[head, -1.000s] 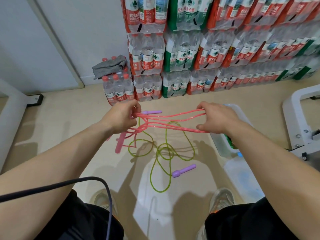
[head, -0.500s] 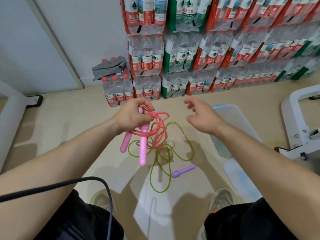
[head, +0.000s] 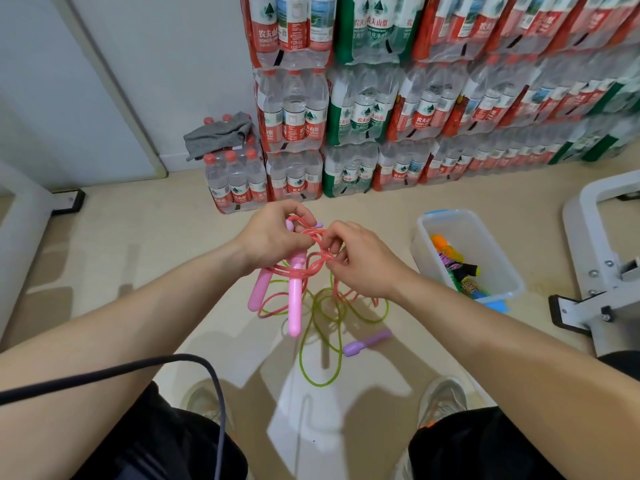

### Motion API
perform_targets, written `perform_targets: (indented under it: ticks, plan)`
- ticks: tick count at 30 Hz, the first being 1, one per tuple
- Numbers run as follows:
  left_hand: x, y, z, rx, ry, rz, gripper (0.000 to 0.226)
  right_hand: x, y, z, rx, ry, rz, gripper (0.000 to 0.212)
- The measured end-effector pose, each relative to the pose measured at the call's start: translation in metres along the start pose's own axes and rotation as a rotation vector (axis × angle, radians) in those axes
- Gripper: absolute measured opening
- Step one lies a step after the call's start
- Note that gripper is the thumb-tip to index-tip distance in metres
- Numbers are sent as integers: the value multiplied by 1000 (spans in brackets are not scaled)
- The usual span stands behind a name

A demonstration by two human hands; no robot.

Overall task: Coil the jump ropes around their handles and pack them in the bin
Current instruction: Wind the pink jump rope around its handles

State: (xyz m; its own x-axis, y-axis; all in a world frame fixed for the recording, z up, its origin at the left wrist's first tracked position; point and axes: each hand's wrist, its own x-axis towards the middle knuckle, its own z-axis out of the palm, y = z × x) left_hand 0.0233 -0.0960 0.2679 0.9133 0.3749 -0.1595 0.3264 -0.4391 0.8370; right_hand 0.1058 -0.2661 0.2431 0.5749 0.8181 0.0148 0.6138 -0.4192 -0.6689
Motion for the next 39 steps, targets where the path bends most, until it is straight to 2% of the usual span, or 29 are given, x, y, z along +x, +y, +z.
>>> perform_targets:
  ticks: [3, 6, 9, 12, 16, 20, 24, 25, 29, 31, 36, 39]
  plan:
    - [2, -3, 5, 179, 25, 54, 27, 7, 4, -7, -126, -51, 34, 16]
    - [3, -9, 8, 267, 6, 87, 28, 9, 7, -16, -275, -174, 83, 10]
    - [2, -16, 9, 331, -59, 142, 30, 10, 9, -20, -147, -239, 163, 13]
    - [2, -18, 12, 350, -101, 198, 27, 12, 8, -24, 201, -137, 312, 19]
    - [3, -24, 14, 463, -91, 214, 27, 12, 6, -39, 284, 27, 337, 24]
    - [8, -35, 4, 475, -58, 135, 27, 9, 14, -51, 439, 90, 347, 49]
    - [14, -45, -7, 596, 26, 121, 32, 10, 32, -57, 563, 261, 472, 43]
    - [14, -48, -10, 615, 41, 106, 31, 10, 36, -62, 483, 276, 489, 38]
    - [16, -50, -16, 668, 83, 72, 28, 0, 56, -69, -230, 165, 549, 28]
    - [16, -50, -15, 689, 88, 79, 27, -4, 59, -67, -310, 112, 591, 24]
    - [15, -52, -13, 728, 86, 96, 28, -2, 67, -72, -359, 225, 621, 14]
    - [14, -51, -11, 715, 94, 93, 27, -3, 71, -69, -480, 200, 652, 12]
